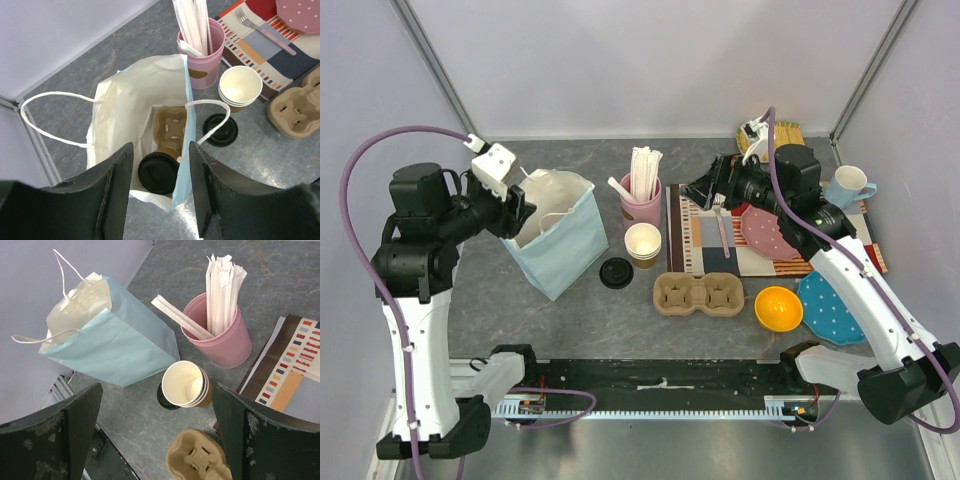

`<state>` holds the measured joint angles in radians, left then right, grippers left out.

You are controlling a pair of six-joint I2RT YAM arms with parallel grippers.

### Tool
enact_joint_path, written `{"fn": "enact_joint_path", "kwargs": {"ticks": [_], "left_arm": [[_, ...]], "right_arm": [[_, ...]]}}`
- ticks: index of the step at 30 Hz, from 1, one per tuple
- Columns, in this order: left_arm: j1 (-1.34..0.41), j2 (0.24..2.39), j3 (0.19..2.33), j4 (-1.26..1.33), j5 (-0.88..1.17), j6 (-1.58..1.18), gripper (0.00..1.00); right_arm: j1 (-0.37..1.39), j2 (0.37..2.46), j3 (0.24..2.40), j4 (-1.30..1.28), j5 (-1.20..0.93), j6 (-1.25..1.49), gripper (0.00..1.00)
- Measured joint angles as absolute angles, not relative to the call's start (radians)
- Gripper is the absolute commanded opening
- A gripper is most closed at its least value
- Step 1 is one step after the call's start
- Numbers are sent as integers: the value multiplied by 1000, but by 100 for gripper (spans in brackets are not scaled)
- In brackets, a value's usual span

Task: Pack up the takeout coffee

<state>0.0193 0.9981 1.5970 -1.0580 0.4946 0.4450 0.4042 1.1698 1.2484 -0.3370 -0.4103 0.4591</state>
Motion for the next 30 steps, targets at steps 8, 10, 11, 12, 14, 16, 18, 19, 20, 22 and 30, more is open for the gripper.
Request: {"fn": "enact_joint_path", "kwargs": {"ticks": [8, 10, 11, 12, 14, 16, 18, 19, 20, 22, 30], "left_arm": [[19, 924, 1494, -998, 498, 384, 55], [19, 900, 1464, -976, 480, 364, 55], [19, 886, 1448, -965, 471, 355, 55], [19, 872, 1431, -955, 466, 346, 55], [19, 853, 1403, -939, 453, 332, 55], [19, 840, 1384, -929, 446, 321, 55], [19, 836, 1378, -925, 446, 314, 55], [19, 837, 1378, -921, 446, 312, 55], [19, 839, 1378, -917, 446, 311, 55], [19, 842, 1378, -909, 445, 310, 55], [19, 872, 1399, -902, 448, 311, 55]], "right_arm": [[405, 1169, 1248, -286, -401, 476, 98], [406, 1169, 1248, -273, -398, 481, 98], [406, 1169, 1248, -262, -394, 485, 98], [407, 1169, 1248, -254, -394, 488, 98], [407, 1169, 1248, -235, -390, 496, 98], [407, 1169, 1248, -218, -384, 502, 98], [407, 1169, 1248, -210, -382, 505, 98], [407, 1169, 1248, -205, -379, 505, 98], [407, 1169, 1248, -199, -377, 505, 98], [407, 1169, 1248, -191, -372, 505, 98], [409, 1172, 1248, -172, -352, 505, 98]]}}
